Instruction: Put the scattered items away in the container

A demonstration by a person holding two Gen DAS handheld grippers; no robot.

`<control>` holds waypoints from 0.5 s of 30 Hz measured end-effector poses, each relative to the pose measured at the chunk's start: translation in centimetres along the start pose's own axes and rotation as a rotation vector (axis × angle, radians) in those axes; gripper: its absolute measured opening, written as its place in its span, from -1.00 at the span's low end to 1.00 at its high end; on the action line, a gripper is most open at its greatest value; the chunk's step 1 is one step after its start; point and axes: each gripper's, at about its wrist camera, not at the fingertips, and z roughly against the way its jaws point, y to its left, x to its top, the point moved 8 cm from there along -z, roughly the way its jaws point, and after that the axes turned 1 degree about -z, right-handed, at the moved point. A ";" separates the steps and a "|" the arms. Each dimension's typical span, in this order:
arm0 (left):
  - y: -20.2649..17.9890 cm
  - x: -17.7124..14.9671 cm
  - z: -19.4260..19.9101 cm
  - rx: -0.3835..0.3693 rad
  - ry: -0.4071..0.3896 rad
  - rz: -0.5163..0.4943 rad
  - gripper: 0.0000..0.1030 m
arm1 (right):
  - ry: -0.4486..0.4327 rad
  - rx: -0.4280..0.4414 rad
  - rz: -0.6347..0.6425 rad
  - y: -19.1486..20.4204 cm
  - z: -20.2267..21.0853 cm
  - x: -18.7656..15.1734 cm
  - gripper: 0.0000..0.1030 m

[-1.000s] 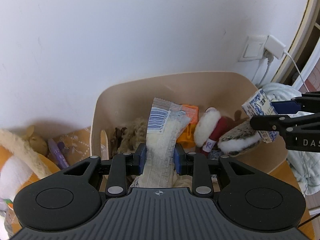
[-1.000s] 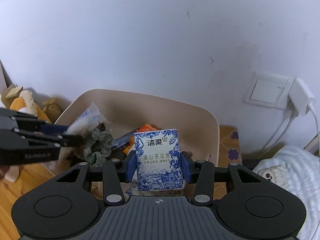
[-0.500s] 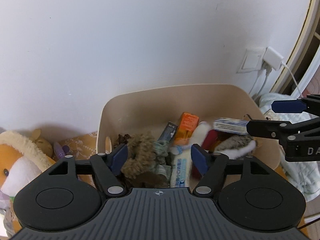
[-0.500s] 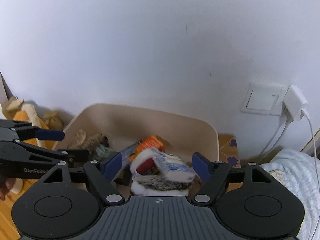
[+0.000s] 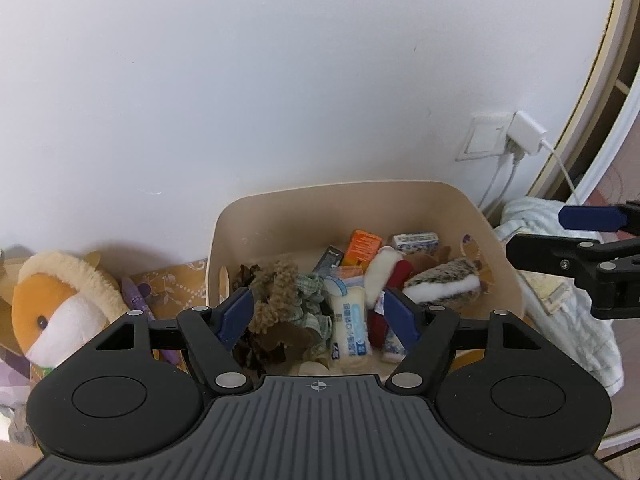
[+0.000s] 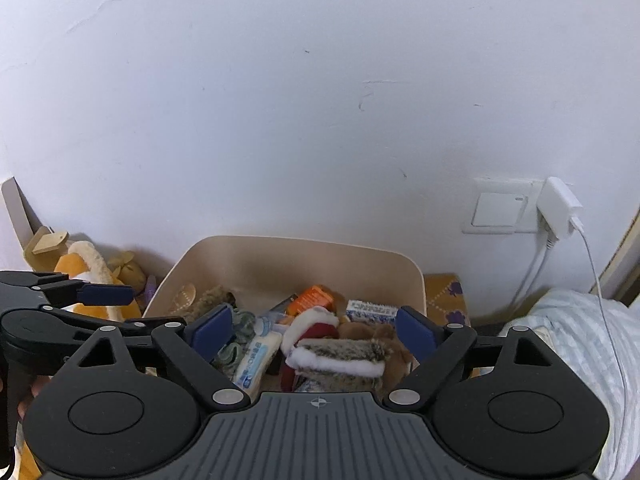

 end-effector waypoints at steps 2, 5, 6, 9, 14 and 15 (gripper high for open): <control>0.2 0.0 1.3 0.011 -0.013 0.005 0.42 | -0.006 -0.005 -0.003 0.2 0.9 -0.2 0.76; 0.2 0.0 3.2 0.011 -0.023 0.014 0.42 | -0.020 -0.015 -0.001 0.6 2.5 -0.3 0.76; 0.2 0.0 3.8 0.008 -0.028 0.016 0.42 | -0.023 -0.019 -0.002 0.8 3.1 -0.4 0.76; -0.1 -0.2 6.0 -0.001 -0.060 0.009 0.42 | -0.035 -0.023 -0.010 1.4 4.9 -0.6 0.76; -0.8 -1.2 9.3 0.004 -0.100 -0.040 0.42 | -0.067 -0.029 -0.008 2.8 8.2 -1.3 0.96; -0.9 -1.4 9.9 0.003 -0.103 -0.047 0.42 | -0.074 -0.028 -0.006 3.1 8.9 -1.5 0.96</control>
